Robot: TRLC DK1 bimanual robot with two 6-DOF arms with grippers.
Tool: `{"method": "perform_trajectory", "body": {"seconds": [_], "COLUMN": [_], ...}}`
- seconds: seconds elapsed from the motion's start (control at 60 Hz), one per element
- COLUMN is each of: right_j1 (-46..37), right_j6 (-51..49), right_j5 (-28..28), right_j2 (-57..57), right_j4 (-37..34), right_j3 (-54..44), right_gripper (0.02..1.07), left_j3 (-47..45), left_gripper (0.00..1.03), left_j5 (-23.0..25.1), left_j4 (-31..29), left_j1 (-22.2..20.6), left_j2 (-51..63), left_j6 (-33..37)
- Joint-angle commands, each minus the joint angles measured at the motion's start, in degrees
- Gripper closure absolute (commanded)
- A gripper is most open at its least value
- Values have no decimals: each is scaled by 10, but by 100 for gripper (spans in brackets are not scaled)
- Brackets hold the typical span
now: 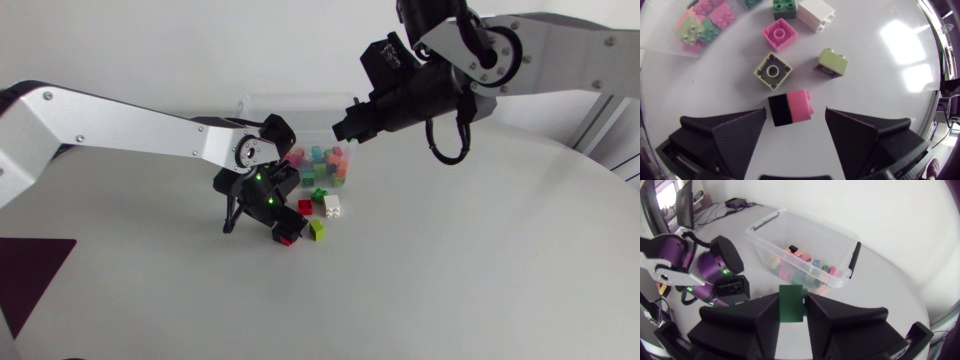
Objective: Place the duplo bricks in the container
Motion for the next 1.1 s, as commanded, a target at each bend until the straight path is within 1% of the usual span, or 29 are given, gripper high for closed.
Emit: {"method": "perform_trajectory", "body": {"seconds": [0.0, 0.067, 0.083, 0.1, 0.15, 0.2, 0.267, 0.3, 0.367, 0.4, 0.45, 0.5, 0.517, 0.533, 0.7, 0.9, 1.083], "right_j1": [-3, -4, -4, -4, -4, -4, -3, -3, -4, -6, -9, -13, -15, -16, -22, -21, -21], "right_j6": [14, 18, 19, 21, 22, 25, 28, 28, 28, 28, 29, 34, 34, 35, 47, 57, 59], "right_j5": [-1, -1, -1, -1, -1, -1, -1, -1, -2, -4, -5, -6, -6, -6, -6, -6, -1], "right_j2": [-1, 8, 8, 11, 17, 21, 28, 29, 35, 38, 42, 49, 51, 55, 91, 129, 167], "right_j4": [-2, 1, 1, 4, 8, 11, 15, 21, 25, 28, 37, 47, 50, 53, 79, 113, 151], "right_j3": [24, 33, 34, 37, 43, 46, 51, 50, 52, 52, 53, 56, 57, 59, 78, 103, 116], "right_gripper": [77, 77, 77, 77, 77, 77, 77, 77, 77, 77, 77, 77, 77, 77, 77, 77, 77], "left_j3": [18, 21, 22, 22, 22, 23, 24, 24, 26, 27, 26, 24, 24, 22, -8, -32, -49], "left_gripper": [22, 23, 24, 26, 27, 32, 42, 44, 45, 50, 62, 78, 79, 83, 83, 83, 83], "left_j5": [-7, -10, -10, -10, -10, -10, -10, -10, -10, -10, -10, -10, -10, -10, -10, -10, -10], "left_j4": [0, 1, 1, 2, 5, 9, 16, 20, 22, 22, 22, 21, 21, 21, 10, 0, -3], "left_j1": [-6, -7, -7, -7, -7, -7, -5, -4, -3, -4, -4, -5, -5, -5, -4, 16, 24], "left_j2": [26, 34, 35, 36, 38, 45, 50, 51, 56, 59, 59, 59, 59, 56, 13, -54, -122], "left_j6": [-20, -25, -25, -26, -28, -31, -33, -33, -32, -32, -33, -32, -32, -32, -23, -9, 1]}}
